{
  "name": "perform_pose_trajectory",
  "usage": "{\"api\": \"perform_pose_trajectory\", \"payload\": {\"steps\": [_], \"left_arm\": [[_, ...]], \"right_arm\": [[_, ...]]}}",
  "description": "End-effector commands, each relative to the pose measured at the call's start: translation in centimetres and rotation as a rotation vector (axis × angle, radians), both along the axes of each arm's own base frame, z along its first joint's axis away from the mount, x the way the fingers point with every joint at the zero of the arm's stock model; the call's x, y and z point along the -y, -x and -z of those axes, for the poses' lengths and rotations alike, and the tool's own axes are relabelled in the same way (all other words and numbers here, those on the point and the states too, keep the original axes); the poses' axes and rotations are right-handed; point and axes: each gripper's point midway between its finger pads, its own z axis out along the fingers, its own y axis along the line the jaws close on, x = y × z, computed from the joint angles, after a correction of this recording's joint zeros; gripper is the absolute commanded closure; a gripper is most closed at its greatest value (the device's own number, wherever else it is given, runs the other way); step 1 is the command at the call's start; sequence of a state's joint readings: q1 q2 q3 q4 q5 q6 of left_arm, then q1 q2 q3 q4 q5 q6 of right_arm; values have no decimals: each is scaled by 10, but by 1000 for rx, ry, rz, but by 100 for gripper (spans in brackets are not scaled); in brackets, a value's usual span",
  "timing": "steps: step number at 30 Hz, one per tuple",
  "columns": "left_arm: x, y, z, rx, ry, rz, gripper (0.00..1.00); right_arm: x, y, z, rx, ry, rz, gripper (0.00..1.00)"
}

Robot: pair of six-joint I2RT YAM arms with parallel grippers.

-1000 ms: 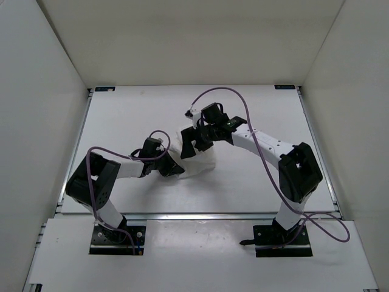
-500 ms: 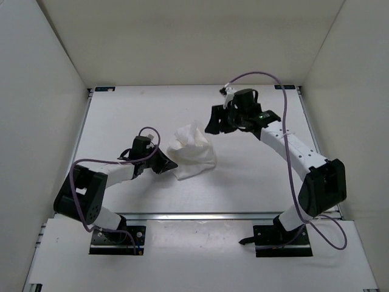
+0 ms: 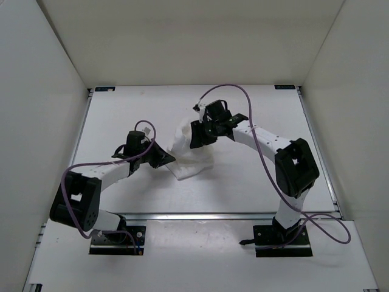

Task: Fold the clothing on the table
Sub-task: Fold the skirt

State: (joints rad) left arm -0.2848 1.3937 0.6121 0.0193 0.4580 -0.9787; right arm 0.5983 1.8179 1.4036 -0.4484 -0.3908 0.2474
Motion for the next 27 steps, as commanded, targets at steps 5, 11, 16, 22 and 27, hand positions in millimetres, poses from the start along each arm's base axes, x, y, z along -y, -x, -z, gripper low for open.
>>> {"api": "perform_pose_trajectory", "payload": {"steps": [5, 11, 16, 22, 27], "left_arm": [[15, -10, 12, -18, 35, 35, 100], [22, -12, 8, -15, 61, 63, 100], [-9, -4, -32, 101, 63, 25, 100], [-32, -19, -92, 301, 85, -20, 100], [-14, -22, -118, 394, 145, 32, 100]], "right_arm": [[-19, 34, 8, -12, -45, -108, 73], [-4, 63, 20, -101, -26, -159, 79], [15, 27, -67, 25, -134, -96, 83], [35, -43, -124, 240, -219, 85, 100], [6, -62, -85, 171, -187, 42, 100]]}}
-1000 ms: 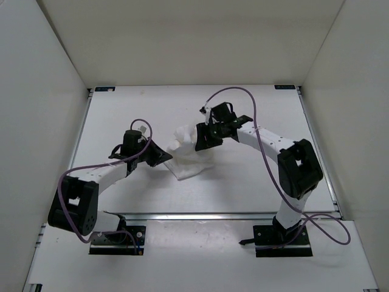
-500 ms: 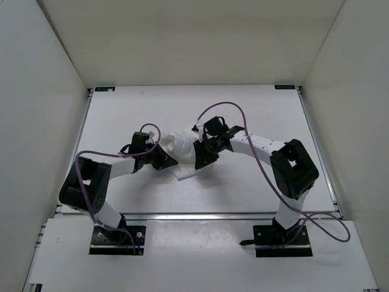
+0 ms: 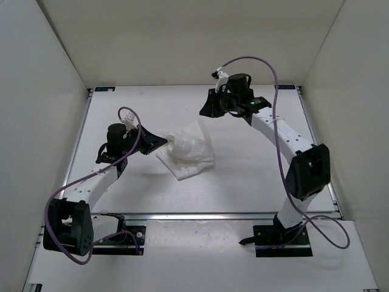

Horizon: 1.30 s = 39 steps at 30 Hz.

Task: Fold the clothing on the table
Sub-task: Fold the skirt

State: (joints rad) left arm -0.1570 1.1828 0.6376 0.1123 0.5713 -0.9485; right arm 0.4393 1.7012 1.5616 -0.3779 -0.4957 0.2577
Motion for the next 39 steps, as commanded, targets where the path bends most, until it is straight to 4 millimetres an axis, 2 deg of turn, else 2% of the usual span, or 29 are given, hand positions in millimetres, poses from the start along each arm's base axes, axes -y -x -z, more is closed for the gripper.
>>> {"api": "perform_pose_trajectory", "payload": {"steps": [1, 2, 3, 4, 6, 7, 9, 12, 13, 14, 16, 17, 21, 22, 24, 27, 28, 29, 31, 32, 34, 35, 37, 38, 39], "left_arm": [[8, 2, -22, 84, 23, 35, 100], [5, 4, -17, 74, 17, 26, 100], [0, 4, -18, 82, 15, 7, 100], [-2, 5, -19, 86, 11, -2, 100], [-7, 9, -13, 77, 0, -20, 100], [-11, 10, -10, 70, -3, -32, 100], [-15, 11, -9, 71, -7, -47, 100], [-17, 11, -4, 57, -11, -56, 100], [-16, 11, -4, 50, -9, -50, 99], [-13, 11, -5, 59, -1, -45, 99], [-8, 12, -2, 53, 4, -30, 99], [-3, 15, 0, 43, 13, -10, 99], [14, 27, 9, 19, 13, 35, 100], [19, 33, 14, 9, 14, 47, 100], [27, 41, 6, 42, 17, 74, 100], [36, 52, 8, 52, -2, 117, 100], [37, 54, 5, 67, 0, 133, 100], [39, 56, 2, 79, 1, 146, 100], [40, 58, 0, 94, -5, 154, 100], [42, 58, -1, 96, 1, 154, 100], [49, 57, -4, 111, 24, 160, 100], [56, 59, 4, 70, 41, 173, 100], [71, 58, 0, 66, 108, 205, 100], [83, 61, -2, 46, 148, 247, 100], [94, 63, 7, 12, 147, 280, 100]], "right_arm": [[-37, 3, 58, -94, 71, -66, 100], [-49, 7, 73, -108, 97, -95, 100], [-53, 7, 72, -108, 92, -100, 100], [-65, 11, 79, -109, 94, -126, 100], [-83, 28, 99, -164, 96, -184, 100], [-83, 32, 103, -172, 101, -191, 100], [-90, 55, 115, -200, 120, -227, 100], [-85, 83, 130, -220, 124, -250, 100], [-78, 94, 144, -259, 135, -242, 100], [-80, 99, 135, -225, 110, -251, 100], [-65, 113, 156, -264, 121, -224, 100], [-62, 115, 151, -249, 102, -222, 100], [-54, 126, 172, -291, 72, -218, 100], [-56, 124, 170, -296, 64, -213, 100], [-57, 119, 164, -289, 43, -198, 100], [-57, 102, 127, -248, -44, -175, 100], [-55, 92, 106, -200, -73, -168, 100], [-54, 85, 98, -179, -78, -153, 100], [-36, 66, 59, -111, -123, -90, 100], [-34, 62, 45, -98, -152, -78, 100], [-12, 49, 23, -69, -197, -27, 100], [-7, 47, 14, -62, -211, -26, 100], [0, 46, 20, -81, -203, -18, 100], [1, 47, 31, -113, -195, -24, 100], [-1, 53, 33, -140, -203, -42, 100]]}}
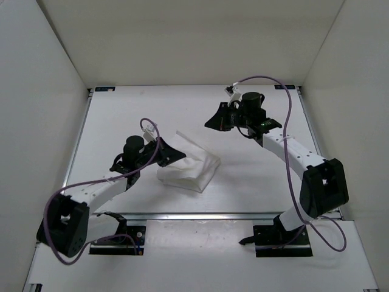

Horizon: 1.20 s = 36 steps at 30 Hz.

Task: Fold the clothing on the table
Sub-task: Fold the skirt

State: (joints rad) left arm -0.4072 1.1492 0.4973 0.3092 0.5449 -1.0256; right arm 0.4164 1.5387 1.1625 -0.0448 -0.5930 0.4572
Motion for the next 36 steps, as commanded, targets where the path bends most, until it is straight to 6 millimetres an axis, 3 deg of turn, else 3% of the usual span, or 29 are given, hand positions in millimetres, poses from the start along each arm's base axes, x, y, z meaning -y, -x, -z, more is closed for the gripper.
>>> {"api": "perform_pose_trajectory", "payload": {"steps": [1, 4, 9, 13, 19, 24, 32, 36], "left_arm": [[33, 7, -2, -54, 86, 96, 100], [57, 10, 3, -99, 97, 171, 100], [55, 28, 24, -176, 107, 237, 100], [48, 48, 55, -278, 72, 287, 100], [61, 74, 96, -387, 0, 419, 100], [48, 85, 136, -505, -82, 390, 100], [30, 89, 166, -555, -209, 351, 100], [26, 87, 168, -566, -201, 335, 100]], "right_arm": [[-11, 17, 15, -84, -25, -80, 100], [-21, 34, 35, -173, -97, -165, 100], [-28, 61, 69, -296, -143, -255, 100], [-32, 66, 94, -362, -104, -291, 100], [-27, 63, 134, -431, -35, -288, 100], [-20, 67, 152, -472, -48, -290, 100], [3, 48, 173, -503, -50, -219, 100], [17, 31, 172, -476, -40, -186, 100]]}}
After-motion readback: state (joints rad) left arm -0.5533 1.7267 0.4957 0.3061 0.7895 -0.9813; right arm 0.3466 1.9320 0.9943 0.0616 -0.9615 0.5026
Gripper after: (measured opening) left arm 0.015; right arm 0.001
